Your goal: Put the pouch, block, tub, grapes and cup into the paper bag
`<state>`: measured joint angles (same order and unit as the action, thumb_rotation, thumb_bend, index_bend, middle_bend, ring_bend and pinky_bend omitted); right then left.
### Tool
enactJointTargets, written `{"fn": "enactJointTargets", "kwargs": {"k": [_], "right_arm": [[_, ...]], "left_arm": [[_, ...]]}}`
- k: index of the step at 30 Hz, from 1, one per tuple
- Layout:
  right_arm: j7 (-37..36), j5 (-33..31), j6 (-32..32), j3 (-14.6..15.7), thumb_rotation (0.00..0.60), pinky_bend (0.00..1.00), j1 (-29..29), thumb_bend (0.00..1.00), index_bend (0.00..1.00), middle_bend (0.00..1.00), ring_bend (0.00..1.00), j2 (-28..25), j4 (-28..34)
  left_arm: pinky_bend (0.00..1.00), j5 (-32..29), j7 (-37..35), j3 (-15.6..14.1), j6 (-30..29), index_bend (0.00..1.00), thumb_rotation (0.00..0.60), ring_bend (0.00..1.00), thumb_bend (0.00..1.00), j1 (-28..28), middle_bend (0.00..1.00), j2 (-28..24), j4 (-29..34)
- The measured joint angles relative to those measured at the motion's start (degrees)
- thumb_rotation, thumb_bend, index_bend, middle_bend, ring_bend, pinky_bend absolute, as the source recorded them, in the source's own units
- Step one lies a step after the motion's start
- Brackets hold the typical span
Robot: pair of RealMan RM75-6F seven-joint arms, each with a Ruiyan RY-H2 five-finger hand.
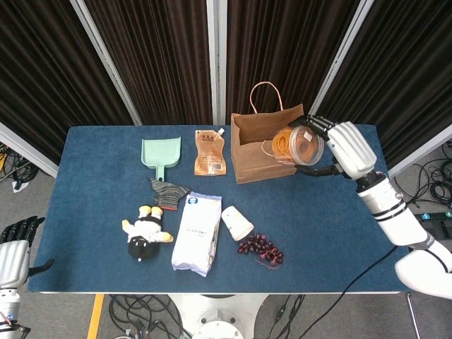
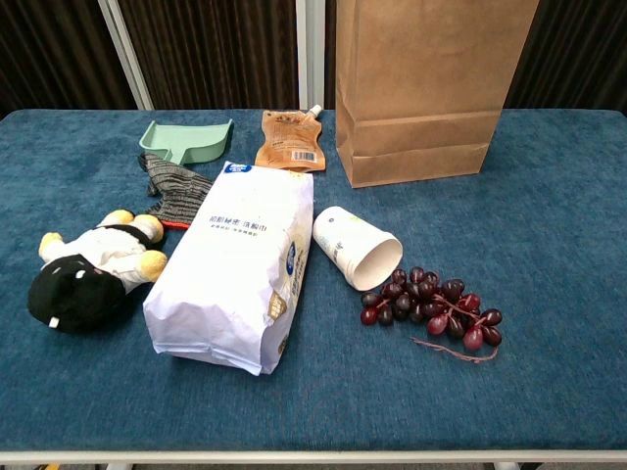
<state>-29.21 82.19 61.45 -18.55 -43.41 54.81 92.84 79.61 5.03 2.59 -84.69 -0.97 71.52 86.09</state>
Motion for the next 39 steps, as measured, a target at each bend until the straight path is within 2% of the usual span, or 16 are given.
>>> {"fn": "enactJointTargets", "kwargs": {"k": [4, 8, 16, 19, 24, 31, 33, 39], "right_arm": [[1.6, -5.2, -6.8, -1.7, 0.600, 0.43, -3.7, 0.23, 0.35, 0.45, 0.30, -0.1, -1.7], [7.2, -11.8, -14.0, -2.4, 0.600, 0.43, -8.3, 0.23, 0.35, 0.44, 0.30, 1.5, -5.4], [20.6, -26.9, -22.8, -2.2, 0.600, 0.42, -16.8, 0.23, 0.33, 0.43, 0.29, 10.4, -16.4], [24.5, -30.4, -24.7, -1.4, 0.600, 0.39, -18.9, 0.23, 0.31, 0.42, 0.26, 13.3, -19.5], [29.1, -32.8, -25.6, 0.5, 0.600, 0.35, -20.5, 0.23, 0.26, 0.39, 0.21, 16.3, -21.5], [29.8, -33.0, -26.1, 1.5, 0.600, 0.23, -20.2, 0.19, 0.04, 0.24, 0.08, 17.4, -21.4], [29.3, -32.6, -26.4, 1.4, 0.600, 0.19, -19.8, 0.18, 0.00, 0.19, 0.03, 17.1, -21.1], [27.2, -30.6, -25.8, 0.7, 0.600, 0.15, -18.5, 0.18, 0.00, 0.14, 0.00, 15.7, -19.5]], "left_arm": [[0.15, 0.0, 0.1, 0.0, 0.0, 0.22, 0.600, 0.16, 0.03, 0.0, 0.24, 0.0, 0.1], [0.15, 0.0, 0.1, 0.2, 0.1, 0.22, 0.600, 0.16, 0.03, -0.1, 0.24, 0.0, 0.1], [0.15, -0.5, -0.4, 0.0, 0.3, 0.22, 0.600, 0.16, 0.03, 0.2, 0.24, 0.1, -0.2], [0.15, -0.7, -0.6, -0.1, 0.3, 0.22, 0.600, 0.16, 0.03, 0.4, 0.24, 0.2, -0.3], [0.15, -0.8, -0.6, 0.0, 0.5, 0.22, 0.600, 0.16, 0.03, 0.4, 0.24, 0.1, -0.4], [0.15, -0.6, -0.6, 0.0, 0.1, 0.22, 0.600, 0.16, 0.03, 0.5, 0.24, 0.3, -0.5], [0.15, -0.6, -0.6, 0.0, 0.2, 0.22, 0.600, 0.16, 0.03, 0.6, 0.24, 0.3, -0.5], [0.15, -0.6, -0.5, 0.1, 0.3, 0.22, 0.600, 0.16, 0.03, 0.4, 0.24, 0.3, -0.5]]}}
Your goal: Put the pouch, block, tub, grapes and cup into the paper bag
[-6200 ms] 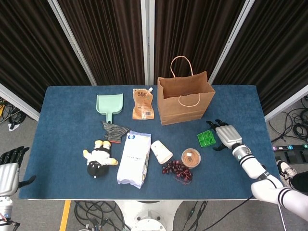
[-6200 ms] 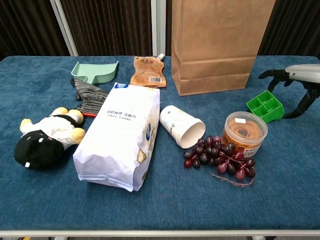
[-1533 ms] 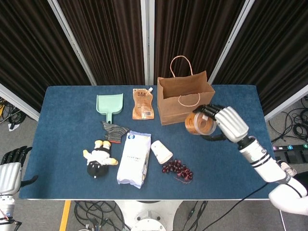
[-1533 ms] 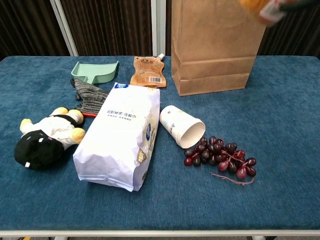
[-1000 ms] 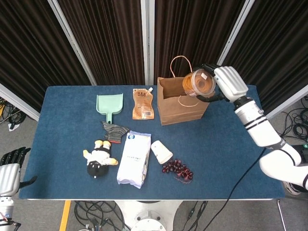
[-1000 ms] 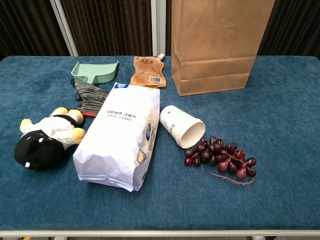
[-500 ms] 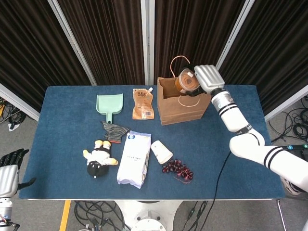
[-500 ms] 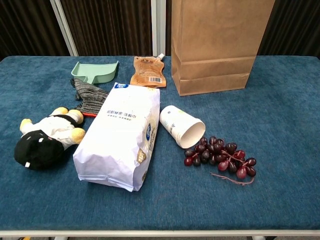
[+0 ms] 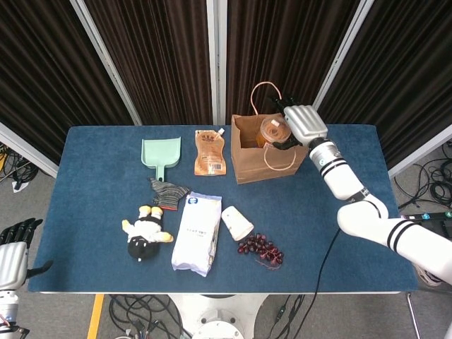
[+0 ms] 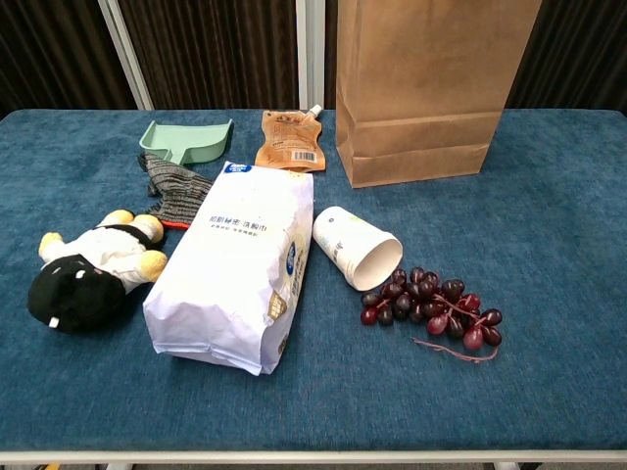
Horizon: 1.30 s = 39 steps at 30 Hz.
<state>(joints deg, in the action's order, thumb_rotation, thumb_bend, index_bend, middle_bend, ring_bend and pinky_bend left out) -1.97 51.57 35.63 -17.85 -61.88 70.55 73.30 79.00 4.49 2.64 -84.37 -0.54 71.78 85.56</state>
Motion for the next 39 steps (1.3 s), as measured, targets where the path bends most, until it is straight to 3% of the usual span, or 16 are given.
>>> {"fn": "enactJointTargets", "kwargs": {"k": [7, 10, 14, 18, 25, 30, 33, 39], "right_arm": [[-3.4, 4.7, 4.1, -0.9, 0.600, 0.16, 3.9, 0.18, 0.00, 0.19, 0.02, -3.5, 4.7], [-5.2, 8.3, 8.7, -0.9, 0.600, 0.24, 7.0, 0.18, 0.02, 0.28, 0.10, -5.3, 7.6], [-8.9, 15.5, 16.4, 0.5, 0.600, 0.35, 13.3, 0.17, 0.12, 0.36, 0.19, -9.0, 12.5], [-14.6, 24.8, 22.4, 4.4, 0.600, 0.37, 20.3, 0.12, 0.16, 0.39, 0.23, -13.3, 16.9], [-24.4, 41.2, 24.4, 13.8, 0.600, 0.36, 25.8, 0.07, 0.16, 0.38, 0.23, -17.0, 20.1], [-22.1, 47.5, 22.6, 18.1, 0.600, 0.28, 26.1, 0.06, 0.10, 0.28, 0.12, -13.4, 20.1], [-18.0, 48.1, 20.1, 18.9, 0.600, 0.25, 25.4, 0.03, 0.04, 0.22, 0.07, -9.2, 19.7], [-9.4, 46.5, 15.0, 19.2, 0.600, 0.24, 24.0, 0.01, 0.03, 0.20, 0.05, 1.0, 16.7]], "left_arm": [[0.15, 0.2, 0.2, 0.2, 0.1, 0.22, 0.600, 0.16, 0.03, -0.4, 0.24, 0.1, 0.0], [0.15, 0.3, 0.2, 0.3, 0.3, 0.22, 0.600, 0.16, 0.03, -0.5, 0.24, 0.1, -0.1], [0.15, 0.3, 0.2, 0.3, 0.5, 0.22, 0.600, 0.16, 0.03, -0.7, 0.24, 0.1, -0.2], [0.15, 0.5, 0.4, 0.4, 0.7, 0.22, 0.600, 0.16, 0.03, -1.0, 0.24, 0.1, -0.2], [0.15, 1.3, 1.4, 0.6, 0.0, 0.22, 0.600, 0.16, 0.03, -1.4, 0.24, -0.2, 0.6], [0.15, 1.5, 2.0, 0.4, -0.2, 0.22, 0.600, 0.16, 0.03, -1.3, 0.24, -0.5, 1.5], [0.15, 1.4, 2.2, 0.3, -0.5, 0.22, 0.600, 0.16, 0.03, -1.1, 0.24, -0.6, 1.8], [0.15, 1.3, 1.7, 0.1, -0.6, 0.22, 0.600, 0.16, 0.03, -0.7, 0.24, -0.3, 1.6]]}}
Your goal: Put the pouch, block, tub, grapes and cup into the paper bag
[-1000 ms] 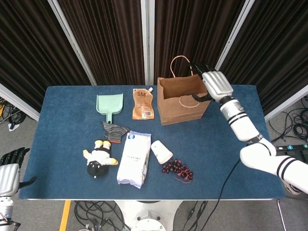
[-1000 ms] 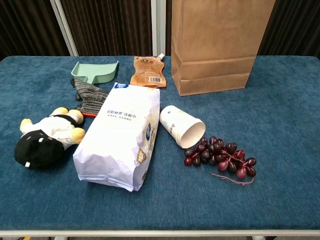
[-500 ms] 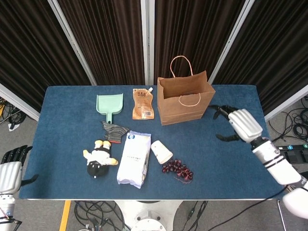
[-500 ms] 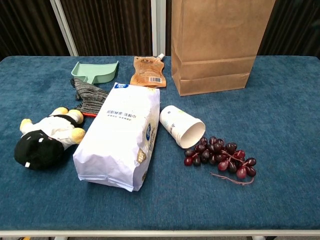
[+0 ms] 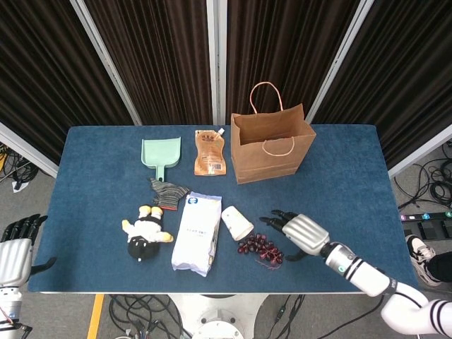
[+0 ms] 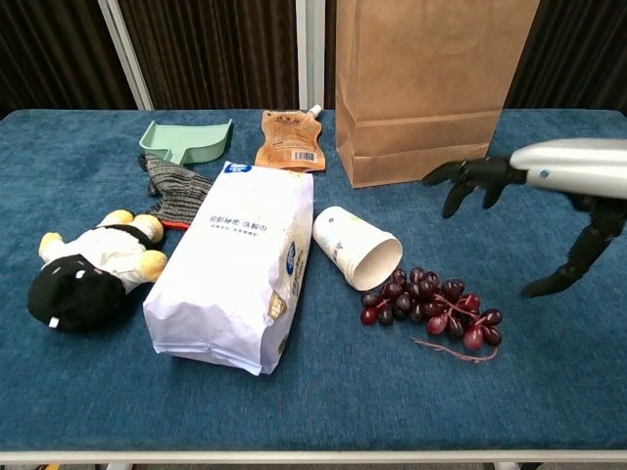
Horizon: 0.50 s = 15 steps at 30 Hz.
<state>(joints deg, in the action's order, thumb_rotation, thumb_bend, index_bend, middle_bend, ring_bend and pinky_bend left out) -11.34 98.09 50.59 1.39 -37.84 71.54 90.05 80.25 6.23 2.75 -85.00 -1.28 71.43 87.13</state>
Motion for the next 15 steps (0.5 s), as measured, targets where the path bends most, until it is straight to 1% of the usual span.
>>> {"fn": "enactJointTargets", "kwargs": {"k": [5, 12, 15], "right_arm": [[4.4, -2.0, -2.8, 0.3, 0.600, 0.24, -0.9, 0.01, 0.03, 0.19, 0.05, 6.1, -3.5], [9.7, -3.1, -2.2, 0.9, 0.600, 0.24, -0.5, 0.01, 0.03, 0.19, 0.04, 11.9, -8.2], [10.5, -3.5, -1.9, 1.3, 0.600, 0.24, -0.2, 0.07, 0.02, 0.21, 0.05, 14.3, -9.9]], "left_arm": [[0.15, -0.3, -0.3, -0.1, 0.0, 0.22, 0.600, 0.16, 0.03, 0.3, 0.24, 0.1, -0.3], [0.15, -0.1, -0.8, -0.3, 0.2, 0.22, 0.600, 0.16, 0.03, 0.2, 0.24, 0.5, -0.7], [0.15, -0.2, -0.9, -0.3, 0.2, 0.22, 0.600, 0.16, 0.03, 0.3, 0.24, 0.5, -1.0]]}}
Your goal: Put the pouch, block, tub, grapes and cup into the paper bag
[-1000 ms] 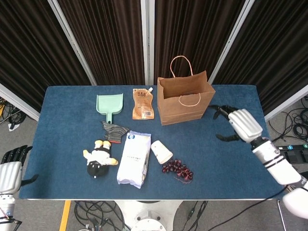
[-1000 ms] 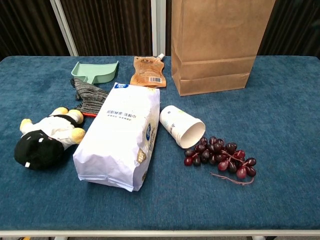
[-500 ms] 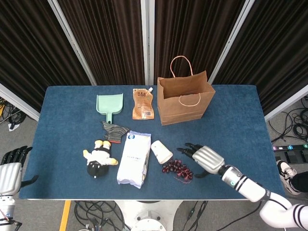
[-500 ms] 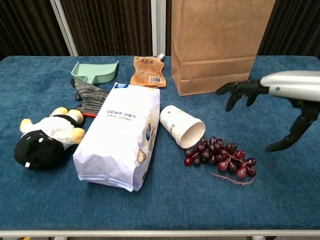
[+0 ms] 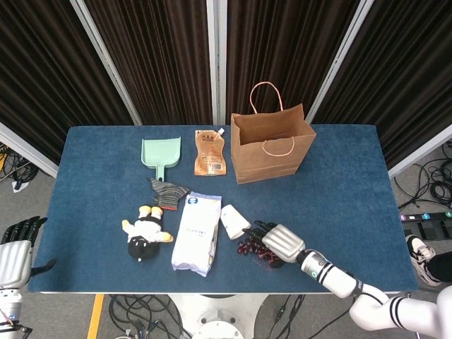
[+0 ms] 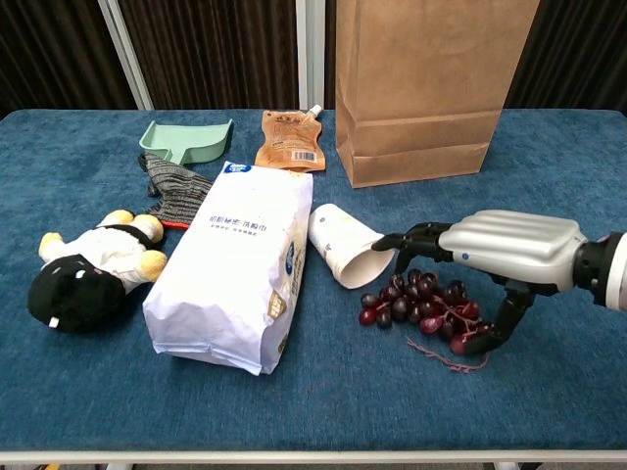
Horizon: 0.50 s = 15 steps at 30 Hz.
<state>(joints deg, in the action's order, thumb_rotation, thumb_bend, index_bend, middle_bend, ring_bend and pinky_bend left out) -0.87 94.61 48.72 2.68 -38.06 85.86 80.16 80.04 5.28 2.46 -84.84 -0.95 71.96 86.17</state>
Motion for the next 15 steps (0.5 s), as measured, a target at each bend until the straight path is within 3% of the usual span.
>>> {"fn": "enactJointTargets", "kwargs": {"k": [2, 6, 9, 15], "right_arm": [[0.5, -0.1, 0.6, 0.2, 0.600, 0.27, 0.2, 0.11, 0.07, 0.26, 0.09, 1.2, -1.2], [1.1, 0.4, 3.5, 0.3, 0.600, 0.45, 1.0, 0.22, 0.34, 0.41, 0.27, 3.2, -3.5], [1.4, 0.9, 6.0, 0.3, 0.600, 0.59, 1.7, 0.28, 0.48, 0.49, 0.36, 4.3, -5.2], [-2.2, 2.2, 12.8, -0.1, 0.600, 0.64, 3.1, 0.29, 0.56, 0.53, 0.39, 4.0, -6.3]], "left_arm": [[0.15, -0.1, -0.2, 0.0, 0.1, 0.22, 0.600, 0.16, 0.03, 0.0, 0.24, 0.0, -0.1], [0.15, -0.1, -0.5, 0.0, 0.2, 0.22, 0.600, 0.16, 0.03, 0.0, 0.24, 0.0, -0.3], [0.15, -0.1, -0.7, 0.0, 0.3, 0.22, 0.600, 0.16, 0.03, 0.1, 0.24, 0.1, -0.4], [0.15, -0.1, -0.9, -0.1, 0.4, 0.22, 0.600, 0.16, 0.03, 0.1, 0.24, 0.1, -0.6]]}}
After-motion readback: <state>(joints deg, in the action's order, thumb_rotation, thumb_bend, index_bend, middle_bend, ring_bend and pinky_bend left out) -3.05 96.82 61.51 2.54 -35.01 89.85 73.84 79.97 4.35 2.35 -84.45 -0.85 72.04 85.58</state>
